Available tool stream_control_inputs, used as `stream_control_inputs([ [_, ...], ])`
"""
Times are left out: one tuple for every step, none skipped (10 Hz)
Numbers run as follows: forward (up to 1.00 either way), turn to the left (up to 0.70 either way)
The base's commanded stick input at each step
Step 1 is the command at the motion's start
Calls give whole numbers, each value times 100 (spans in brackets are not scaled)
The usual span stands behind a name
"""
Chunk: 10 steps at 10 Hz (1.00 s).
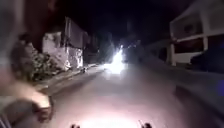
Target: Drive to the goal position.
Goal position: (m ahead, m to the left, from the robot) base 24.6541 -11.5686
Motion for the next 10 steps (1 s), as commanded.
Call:
stream_control_inputs([
  [85, 0],
  [85, 0],
  [85, 0],
  [85, 0],
  [85, 0],
  [85, 0],
  [85, 0],
  [85, 0],
  [85, 0],
  [85, 0],
])
